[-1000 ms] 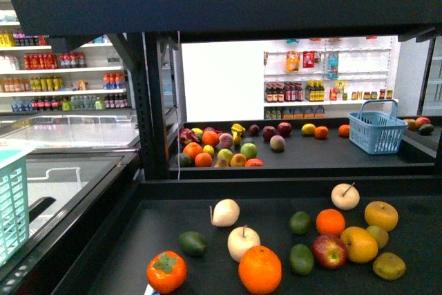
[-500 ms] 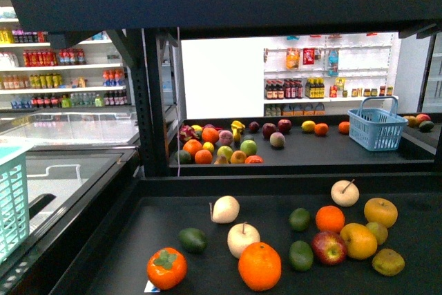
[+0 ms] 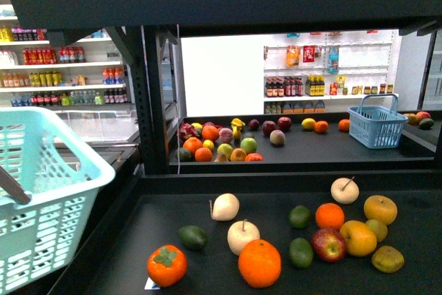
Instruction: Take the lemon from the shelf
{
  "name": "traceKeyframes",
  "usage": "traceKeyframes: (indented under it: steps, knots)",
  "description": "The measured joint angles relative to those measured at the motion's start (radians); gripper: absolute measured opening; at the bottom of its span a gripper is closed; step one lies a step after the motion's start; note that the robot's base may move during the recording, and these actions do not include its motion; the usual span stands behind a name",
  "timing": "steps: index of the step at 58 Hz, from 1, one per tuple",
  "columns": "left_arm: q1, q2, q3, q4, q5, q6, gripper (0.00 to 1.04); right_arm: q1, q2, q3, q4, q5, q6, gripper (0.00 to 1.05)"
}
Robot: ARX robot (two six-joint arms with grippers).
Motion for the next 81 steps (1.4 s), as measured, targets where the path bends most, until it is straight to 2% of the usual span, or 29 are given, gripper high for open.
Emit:
traceKeyframes:
  steps: [23,38,50,63,66,69,71,73,81]
  knots:
    - [-0.364,0.037,-0.01,0.038,0.015,0.026,0.18,0.0,0.0,0.0,0.0,0.0,0.0,0.97]
    - [-0.537,0.24,0.092,0.079,0.04,0.033,0.18,0.0,0.0,0.0,0.0,0.0,0.0,0.97]
    - [-0.597,0.344,0.206,0.078,0.044,0.07,0.17,0.0,0.0,0.0,0.0,0.0,0.0,0.97]
    - [-0.623,0.379,0.256,0.05,0.043,0.098,0.17,0.0,0.0,0.0,0.0,0.0,0.0,0.97]
    - [-0.624,0.379,0.257,0.041,0.036,0.105,0.17,0.022,0.032,0.017,-0.054,0.087,0.054,0.97]
    - [-0.623,0.379,0.256,0.035,0.029,0.116,0.17,0.016,0.179,0.068,-0.109,0.179,0.203,0.97]
    - [-0.623,0.379,0.256,0.035,0.026,0.119,0.17,-0.017,0.281,0.083,-0.069,0.161,0.269,0.97]
    - [-0.623,0.379,0.256,0.035,0.024,0.126,0.17,-0.068,0.409,0.101,0.001,0.098,0.34,0.97]
    - [-0.623,0.379,0.256,0.035,0.023,0.134,0.17,-0.235,0.845,0.226,0.222,-0.098,0.402,0.97]
